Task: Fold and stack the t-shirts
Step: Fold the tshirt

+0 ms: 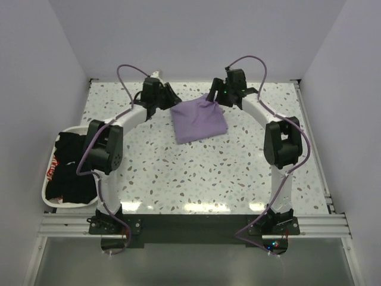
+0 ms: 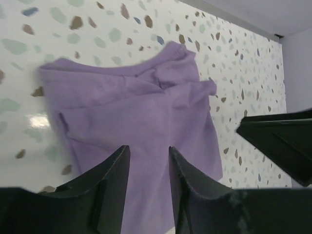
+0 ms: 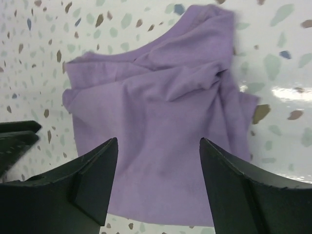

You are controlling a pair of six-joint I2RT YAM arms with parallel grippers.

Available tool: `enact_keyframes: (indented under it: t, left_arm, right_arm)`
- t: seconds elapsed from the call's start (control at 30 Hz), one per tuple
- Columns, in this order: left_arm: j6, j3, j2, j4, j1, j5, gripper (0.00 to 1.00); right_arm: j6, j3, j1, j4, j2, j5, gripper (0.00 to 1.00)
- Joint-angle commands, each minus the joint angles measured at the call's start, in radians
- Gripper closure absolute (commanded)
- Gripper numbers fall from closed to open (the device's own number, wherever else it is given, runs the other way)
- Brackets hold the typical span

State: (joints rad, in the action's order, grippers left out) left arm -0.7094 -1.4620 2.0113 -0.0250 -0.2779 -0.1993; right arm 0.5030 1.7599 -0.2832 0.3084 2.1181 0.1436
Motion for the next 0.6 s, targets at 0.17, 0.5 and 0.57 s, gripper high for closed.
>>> enact_keyframes:
  t: [0.17, 0.5, 0.57]
  left_arm:
    - [0.067, -0.061, 0.102, 0.135, -0.161, 0.195, 0.75]
    - [0.065, 0.035, 0.107, 0.191, -0.257, 0.299, 0.84]
    - [0.067, 0.086, 0.081, 0.191, -0.27, 0.313, 0.84]
  right_arm:
    - [-0.092, -0.036, -0.105, 0.032, 0.046, -0.183, 0.31]
    - [-0.087, -0.197, -0.181, 0.115, 0.019, -0.334, 0.34]
    - [-0.078, -0.268, -0.195, 0.116, -0.018, -0.355, 0.35]
